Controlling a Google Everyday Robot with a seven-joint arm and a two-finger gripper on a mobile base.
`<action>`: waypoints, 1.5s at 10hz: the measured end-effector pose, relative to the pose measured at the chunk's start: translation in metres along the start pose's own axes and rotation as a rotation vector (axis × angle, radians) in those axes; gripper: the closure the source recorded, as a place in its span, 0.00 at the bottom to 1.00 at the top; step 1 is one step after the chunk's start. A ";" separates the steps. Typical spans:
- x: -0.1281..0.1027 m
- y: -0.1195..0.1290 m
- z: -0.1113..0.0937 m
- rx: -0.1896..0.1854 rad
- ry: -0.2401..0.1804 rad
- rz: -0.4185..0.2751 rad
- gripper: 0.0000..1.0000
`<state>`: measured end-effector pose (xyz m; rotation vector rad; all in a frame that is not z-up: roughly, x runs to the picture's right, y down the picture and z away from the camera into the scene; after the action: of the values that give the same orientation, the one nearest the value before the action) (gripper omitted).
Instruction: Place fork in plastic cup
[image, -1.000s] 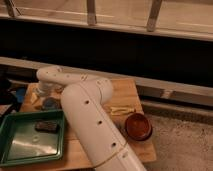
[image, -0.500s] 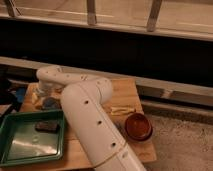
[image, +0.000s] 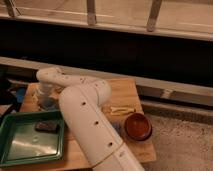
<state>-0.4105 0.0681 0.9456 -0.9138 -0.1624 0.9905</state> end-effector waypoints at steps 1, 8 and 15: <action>0.002 0.000 -0.001 0.001 0.004 -0.002 1.00; -0.007 0.013 -0.016 -0.007 -0.033 -0.037 0.49; -0.029 0.042 -0.047 -0.034 -0.124 -0.121 0.26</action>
<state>-0.4303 0.0269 0.8932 -0.8639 -0.3360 0.9343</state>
